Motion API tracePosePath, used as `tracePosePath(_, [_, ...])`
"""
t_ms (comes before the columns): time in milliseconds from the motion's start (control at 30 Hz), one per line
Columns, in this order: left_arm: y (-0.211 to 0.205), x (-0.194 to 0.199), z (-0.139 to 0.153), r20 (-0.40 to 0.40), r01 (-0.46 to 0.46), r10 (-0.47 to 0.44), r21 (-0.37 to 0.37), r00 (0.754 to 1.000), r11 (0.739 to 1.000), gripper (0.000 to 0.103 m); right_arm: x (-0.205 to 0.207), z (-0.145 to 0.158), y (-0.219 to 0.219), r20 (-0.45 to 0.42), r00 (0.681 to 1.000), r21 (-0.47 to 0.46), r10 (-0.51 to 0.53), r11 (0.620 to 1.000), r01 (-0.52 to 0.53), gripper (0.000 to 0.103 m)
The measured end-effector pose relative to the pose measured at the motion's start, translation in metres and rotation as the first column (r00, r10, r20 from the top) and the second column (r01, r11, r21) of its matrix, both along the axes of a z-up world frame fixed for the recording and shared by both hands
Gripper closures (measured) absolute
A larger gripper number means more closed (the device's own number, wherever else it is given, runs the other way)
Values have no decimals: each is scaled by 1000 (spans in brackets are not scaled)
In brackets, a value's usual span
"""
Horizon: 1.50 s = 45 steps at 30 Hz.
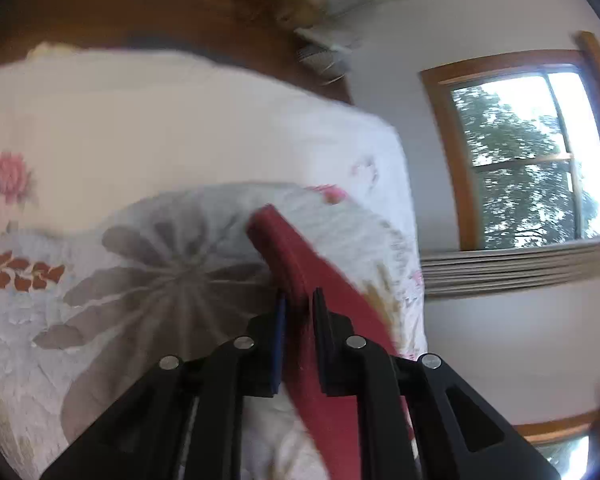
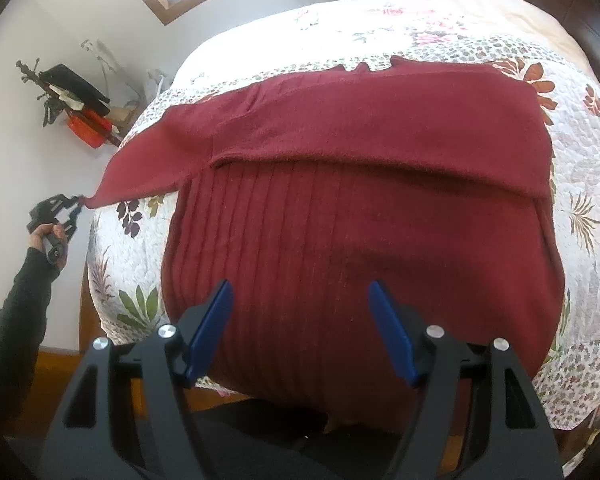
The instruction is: Fold small clothes
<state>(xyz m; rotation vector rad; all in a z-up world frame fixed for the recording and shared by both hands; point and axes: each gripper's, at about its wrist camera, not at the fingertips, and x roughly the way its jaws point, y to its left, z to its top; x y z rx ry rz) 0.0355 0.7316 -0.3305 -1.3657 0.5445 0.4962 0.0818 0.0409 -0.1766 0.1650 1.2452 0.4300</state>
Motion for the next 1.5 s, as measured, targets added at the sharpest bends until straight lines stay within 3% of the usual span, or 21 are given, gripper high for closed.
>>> tracePosePath(100, [-21,7,50,40,59,-65,138,997,989,91,3,-1,-6,-7,1000,23,-17,1000,17,33])
tracePosePath(167, [-38,16,84,52,104,-119,240,992,965,91,4,-2,-10,-14,1000,38,-27,999,27,33])
tracePosePath(333, [-94,45,169,97,206,-279,458,955,865,91,5,-1,-14,-12,999,57,-31,998,31,33])
tracePosePath(367, [-99,47,177,113,207,-291,468,950,859,90,4,0,-16,-4,999,60,-32,998,33,33])
tracePosePath(433, [-99,40,180,161,178,-275,446,948,877,88,2,2,-22,2,999,67,-48,997,48,32])
tracePosePath(467, [-90,33,172,188,156,-249,405,950,901,80,2,1,-26,-2,998,72,-59,996,59,31])
tracePosePath(500, [-82,26,160,203,143,-226,357,953,923,69,1,0,-29,-6,998,73,-68,995,68,31])
tracePosePath(533, [-72,19,143,202,135,-199,293,959,947,41,0,-1,-32,-12,997,69,-75,995,75,31])
tracePosePath(567, [-57,11,113,173,128,-160,180,972,975,31,-1,-3,-35,-19,997,63,-79,995,80,31])
tracePosePath(633, [-38,-1,64,115,107,-112,45,987,993,31,-2,-7,-37,-31,996,51,-84,995,85,31])
tracePosePath(700, [-24,-9,28,53,83,-82,-23,995,996,32,-2,-9,-37,-45,995,39,-90,995,92,31])
tracePosePath(800, [-7,-17,-15,27,33,-30,-114,999,993,31,-2,-5,-31,-38,995,27,-92,995,93,31])
tracePosePath(867, [0,-16,-32,-9,7,-8,-135,1000,991,32,-2,-3,-27,-30,995,21,-91,996,92,31])
tracePosePath(1033, [20,-3,-51,22,3,0,-141,1000,990,32,-4,1,-13,-26,996,11,-87,996,88,31])
tracePosePath(1100, [27,6,-58,5,8,-8,-153,1000,988,37,-5,0,-9,-26,996,3,-81,997,81,31])
tracePosePath(1133, [28,12,-62,-1,10,-11,-158,1000,987,48,-5,0,-8,-25,997,-1,-80,997,80,31])
tracePosePath(1167, [30,13,-64,-10,4,-6,-157,1000,988,70,-5,1,-7,-23,997,-2,-79,997,79,31])
tracePosePath(1233, [32,15,-62,2,5,-5,-149,1000,989,95,-5,2,-6,-14,996,-5,-84,996,84,31])
tracePosePath(1400, [23,15,-29,39,8,-7,-32,999,999,96,-2,5,-10,-8,995,5,-100,995,100,31])
tracePosePath(1467, [19,15,-8,77,15,-14,-8,997,1000,96,-1,5,-12,-8,995,10,-97,995,98,31])
tracePosePath(1500, [14,20,13,95,38,-41,38,995,999,96,0,4,-12,-8,995,14,-96,995,96,31])
